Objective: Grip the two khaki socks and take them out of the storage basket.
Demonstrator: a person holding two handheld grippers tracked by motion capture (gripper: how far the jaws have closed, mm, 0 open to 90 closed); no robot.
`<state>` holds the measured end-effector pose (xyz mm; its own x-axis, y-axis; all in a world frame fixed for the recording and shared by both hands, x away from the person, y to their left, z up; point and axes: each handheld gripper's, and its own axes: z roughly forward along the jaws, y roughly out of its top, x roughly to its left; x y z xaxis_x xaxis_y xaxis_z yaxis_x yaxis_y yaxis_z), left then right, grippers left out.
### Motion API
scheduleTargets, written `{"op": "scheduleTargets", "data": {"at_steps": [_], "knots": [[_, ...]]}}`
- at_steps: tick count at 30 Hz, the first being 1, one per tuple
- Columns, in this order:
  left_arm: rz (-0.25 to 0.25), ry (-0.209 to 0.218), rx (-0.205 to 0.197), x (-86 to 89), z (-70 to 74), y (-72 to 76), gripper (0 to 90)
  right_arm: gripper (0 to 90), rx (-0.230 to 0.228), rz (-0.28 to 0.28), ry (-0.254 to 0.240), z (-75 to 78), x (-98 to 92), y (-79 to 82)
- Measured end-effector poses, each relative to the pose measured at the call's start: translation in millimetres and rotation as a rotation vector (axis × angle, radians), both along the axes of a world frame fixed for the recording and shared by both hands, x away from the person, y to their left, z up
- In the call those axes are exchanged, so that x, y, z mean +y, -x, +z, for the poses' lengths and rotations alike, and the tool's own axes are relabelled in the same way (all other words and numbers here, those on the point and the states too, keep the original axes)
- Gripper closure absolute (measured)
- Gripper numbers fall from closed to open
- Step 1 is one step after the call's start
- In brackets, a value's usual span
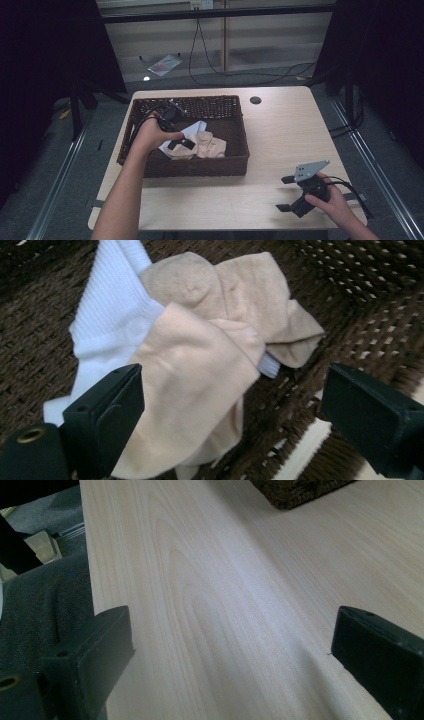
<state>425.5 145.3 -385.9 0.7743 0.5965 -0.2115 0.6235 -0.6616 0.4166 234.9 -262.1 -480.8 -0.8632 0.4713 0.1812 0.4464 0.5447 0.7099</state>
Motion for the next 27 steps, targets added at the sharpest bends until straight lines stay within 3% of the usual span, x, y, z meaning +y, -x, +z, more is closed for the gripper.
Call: {"op": "scheduleTargets", "data": {"at_steps": [6,10,12,18,21,26,27], "knots": [[0.006,-0.042,-0.011,-1.4,-8.7,-5.4,20.1,2.9,-0.001,0.005,-0.006,0.2,-0.4,-0.1],[0.031,-0.039,-0.009,-2.2,-17.4,-6.6,23.3,2.9,-0.002,0.004,-0.004,0.3,-0.4,-0.1],[0.022,-0.065,-0.005,-0.9,-24.0,-8.6,25.9,2.9,-0.001,0.003,-0.002,0.3,-0.5,-0.1],[0.039,-0.067,-0.006,0.6,-32.4,-11.0,31.5,2.9,0.001,0.001,-0.002,0.0,-0.1,-0.1],[0.026,-0.081,0.000,-0.3,-35.9,-11.6,38.1,2.9,0.003,0.000,-0.004,0.0,0.0,-0.2],[0.013,-0.114,-0.022,-1.5,-39.9,-13.4,40.1,2.9,0.002,0.008,-0.003,-0.4,0.0,-0.4],[0.007,-0.111,-0.018,-1.6,-40.5,-13.5,47.1,2.9,0.002,0.003,0.000,-0.2,0.0,-0.2]]}}
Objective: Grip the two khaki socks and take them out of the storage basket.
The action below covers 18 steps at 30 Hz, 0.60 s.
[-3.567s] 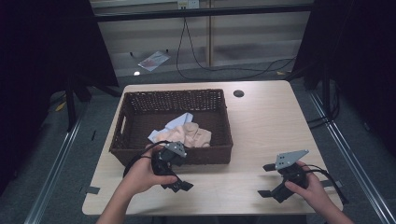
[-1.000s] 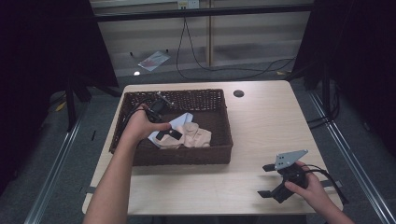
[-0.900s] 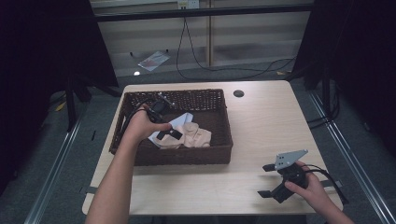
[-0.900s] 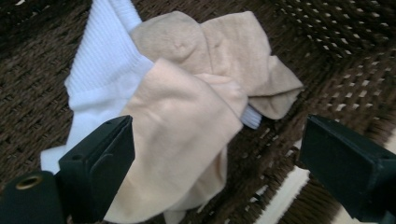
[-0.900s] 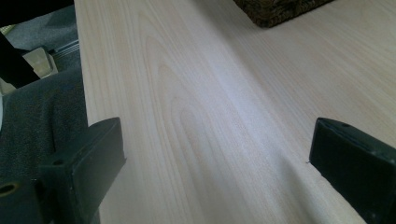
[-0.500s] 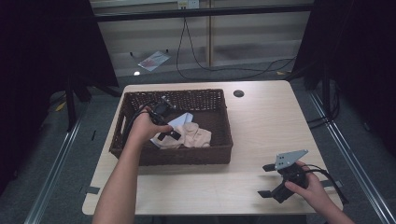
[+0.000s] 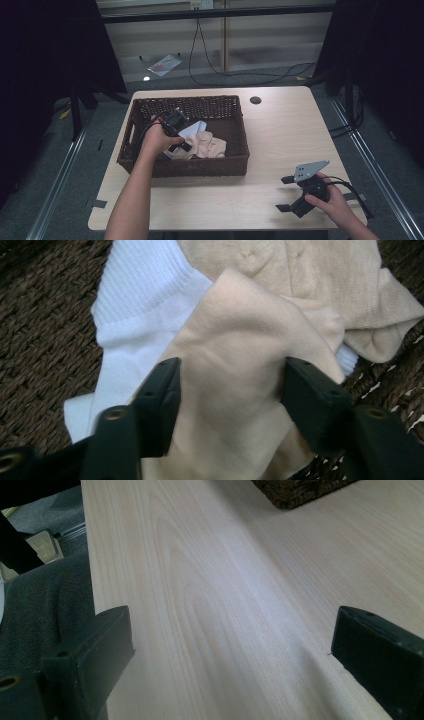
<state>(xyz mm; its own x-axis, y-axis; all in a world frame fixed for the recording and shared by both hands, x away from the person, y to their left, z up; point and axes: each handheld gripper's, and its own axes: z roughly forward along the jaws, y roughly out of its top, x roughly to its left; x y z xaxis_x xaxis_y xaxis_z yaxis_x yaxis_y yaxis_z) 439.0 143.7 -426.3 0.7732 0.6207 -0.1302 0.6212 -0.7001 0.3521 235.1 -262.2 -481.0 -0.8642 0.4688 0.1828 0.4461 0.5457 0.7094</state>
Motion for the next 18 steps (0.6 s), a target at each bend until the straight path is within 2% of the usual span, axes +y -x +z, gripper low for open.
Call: {"op": "scheduleTargets", "data": {"at_steps": [2,3,7,9,15,18], "knots": [[-0.005,-0.006,0.002,-0.6,-1.7,-0.4,47.4,2.9,0.001,0.001,-0.004,0.0,0.0,-0.1],[-0.021,-0.010,0.013,-0.8,-2.5,-1.1,50.4,2.9,0.002,-0.002,-0.004,0.1,0.0,0.0],[-0.045,-0.019,0.019,-2.1,-2.5,-0.8,70.3,2.9,0.002,0.001,-0.002,-0.1,-0.2,-0.1],[-0.038,-0.034,0.027,-2.4,-0.6,-0.3,79.7,2.9,0.002,0.000,-0.004,-0.1,-0.4,-0.1],[0.023,-0.022,0.082,-1.2,7.1,1.6,82.0,2.9,0.004,0.001,-0.003,-0.4,-0.2,-0.4],[0.034,0.002,0.079,2.6,16.7,2.5,82.0,2.9,0.003,0.003,-0.006,-0.4,-0.5,-0.5]]}}
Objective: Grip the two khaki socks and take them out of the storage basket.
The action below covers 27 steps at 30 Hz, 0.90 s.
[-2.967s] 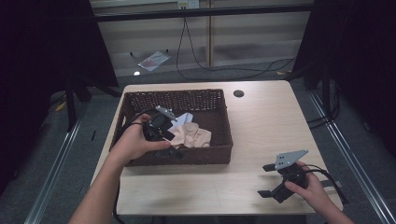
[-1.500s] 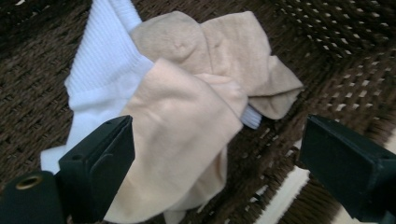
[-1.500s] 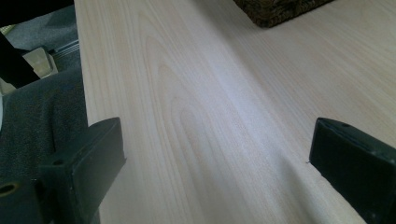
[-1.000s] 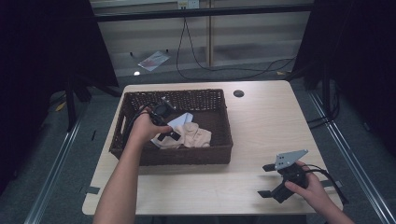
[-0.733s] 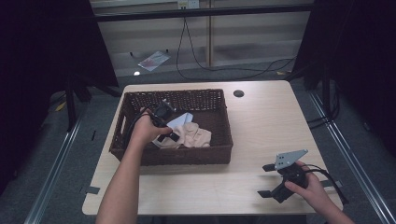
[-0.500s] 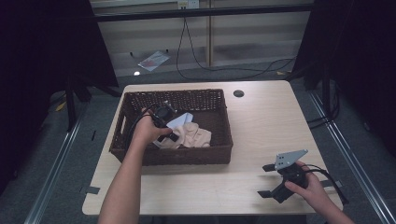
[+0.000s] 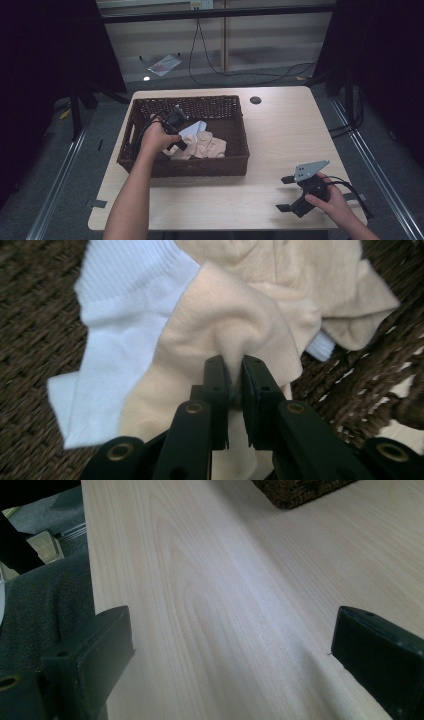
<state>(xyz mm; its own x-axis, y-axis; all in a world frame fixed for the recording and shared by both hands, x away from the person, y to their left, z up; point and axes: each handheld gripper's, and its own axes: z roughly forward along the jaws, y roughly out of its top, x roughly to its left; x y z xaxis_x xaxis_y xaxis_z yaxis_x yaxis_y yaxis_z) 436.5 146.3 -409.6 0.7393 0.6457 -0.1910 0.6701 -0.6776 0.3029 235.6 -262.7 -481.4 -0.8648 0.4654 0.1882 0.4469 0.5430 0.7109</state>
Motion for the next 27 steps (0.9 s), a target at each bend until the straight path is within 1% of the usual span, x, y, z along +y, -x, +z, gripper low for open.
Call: {"op": "scheduleTargets", "data": {"at_steps": [1,4,6,7,9,11,12,14,17,20,22,23,24,25,27], "knots": [[0.010,0.006,0.001,1.0,3.3,0.8,81.9,2.9,0.000,0.000,-0.001,0.0,-0.1,0.0],[0.020,0.008,-0.009,3.9,13.6,2.2,81.8,2.9,0.000,-0.002,0.002,0.0,0.1,0.1],[0.023,0.023,-0.014,5.1,19.3,2.7,81.7,2.9,0.001,0.000,0.003,-0.1,0.2,-0.1],[0.027,0.029,-0.022,5.3,21.0,2.9,81.7,2.9,0.000,0.000,0.003,-0.1,0.2,-0.2],[0.031,0.035,-0.024,5.5,22.6,2.9,81.7,2.9,0.003,-0.001,0.001,-0.1,0.5,-0.2],[0.031,0.028,-0.020,5.5,23.6,2.7,81.7,2.9,-0.001,0.000,0.001,-0.2,0.9,-0.2],[0.039,0.034,-0.020,5.4,23.2,2.5,81.7,2.9,0.000,0.002,0.000,-0.1,1.0,-0.1],[0.046,0.032,-0.015,5.3,22.2,1.6,81.4,2.9,-0.002,0.002,0.004,-0.4,0.9,-0.1],[0.053,0.038,-0.030,3.2,16.0,0.1,79.2,2.9,-0.001,0.002,0.001,-0.3,1.0,-0.3],[0.063,0.049,-0.025,1.3,8.0,-2.1,76.5,2.9,-0.003,0.004,0.004,-0.3,0.8,-0.2],[0.059,0.042,-0.004,-0.2,2.8,-3.3,76.5,2.9,0.000,-0.001,0.000,0.4,0.6,0.2],[0.061,0.042,-0.007,-1.1,0.7,-3.3,76.3,2.9,-0.001,-0.003,0.000,0.5,0.5,0.2],[0.051,0.034,-0.004,-1.6,-0.7,-3.7,76.3,2.9,-0.002,-0.001,0.002,0.6,0.2,0.2],[0.056,0.034,0.003,-2.4,-2.2,-3.3,78.2,2.9,-0.002,-0.002,0.002,0.6,0.1,0.2],[0.055,0.039,-0.003,-3.7,-4.1,-3.9,76.4,2.9,-0.002,0.000,0.001,0.3,0.1,0.0]]}}
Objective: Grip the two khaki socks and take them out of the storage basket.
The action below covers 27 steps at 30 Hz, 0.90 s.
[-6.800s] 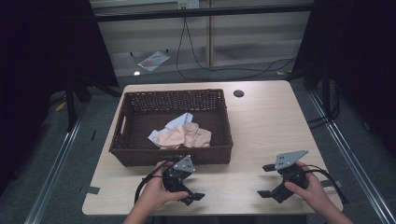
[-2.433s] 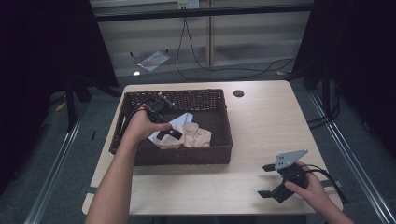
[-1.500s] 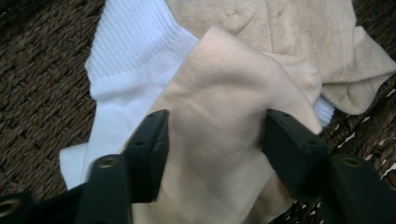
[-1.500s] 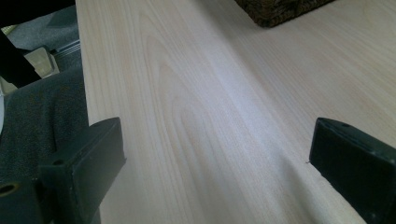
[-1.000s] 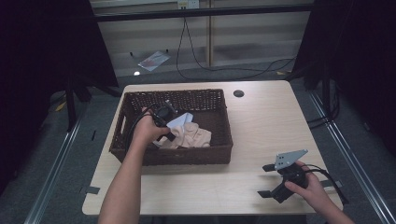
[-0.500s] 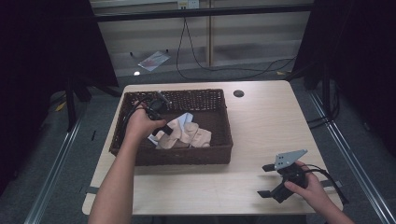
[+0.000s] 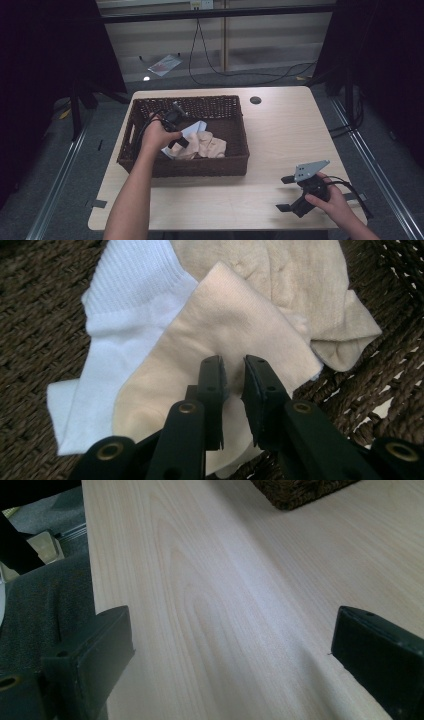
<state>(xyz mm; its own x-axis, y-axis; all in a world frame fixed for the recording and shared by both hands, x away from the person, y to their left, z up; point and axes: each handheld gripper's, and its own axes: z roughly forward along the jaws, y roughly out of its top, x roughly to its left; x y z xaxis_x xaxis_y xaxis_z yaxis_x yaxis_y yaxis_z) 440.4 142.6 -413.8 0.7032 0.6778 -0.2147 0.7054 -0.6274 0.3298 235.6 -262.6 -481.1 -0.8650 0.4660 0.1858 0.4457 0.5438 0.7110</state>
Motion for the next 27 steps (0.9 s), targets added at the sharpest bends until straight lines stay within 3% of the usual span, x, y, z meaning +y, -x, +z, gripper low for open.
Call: {"op": "scheduleTargets", "data": {"at_steps": [2,4,8,13,20,23,27], "knots": [[0.000,-0.010,-0.012,-1.3,-0.9,0.0,68.3,2.9,0.001,0.004,-0.001,-0.3,0.1,-0.2],[-0.006,0.006,-0.004,-2.2,-1.4,-0.1,68.4,2.9,0.003,0.003,-0.001,-0.2,0.2,0.0],[-0.009,-0.035,-0.017,-2.4,-3.6,-1.0,67.8,2.9,0.003,-0.002,-0.001,-0.1,0.1,0.0],[-0.026,-0.037,0.013,-4.6,-1.1,0.1,87.7,2.9,0.001,-0.002,0.002,0.0,-0.1,0.2],[-0.014,-0.042,0.029,-3.9,12.5,1.1,90.0,2.9,0.004,0.002,0.001,-0.4,0.2,-0.3],[-0.006,-0.003,0.045,-3.8,19.8,1.7,90.0,2.9,0.006,-0.001,-0.002,-0.1,0.1,0.0],[0.001,0.005,0.063,-4.3,31.0,3.2,90.0,2.9,0.006,-0.001,-0.002,-0.1,0.0,-0.1]]}}
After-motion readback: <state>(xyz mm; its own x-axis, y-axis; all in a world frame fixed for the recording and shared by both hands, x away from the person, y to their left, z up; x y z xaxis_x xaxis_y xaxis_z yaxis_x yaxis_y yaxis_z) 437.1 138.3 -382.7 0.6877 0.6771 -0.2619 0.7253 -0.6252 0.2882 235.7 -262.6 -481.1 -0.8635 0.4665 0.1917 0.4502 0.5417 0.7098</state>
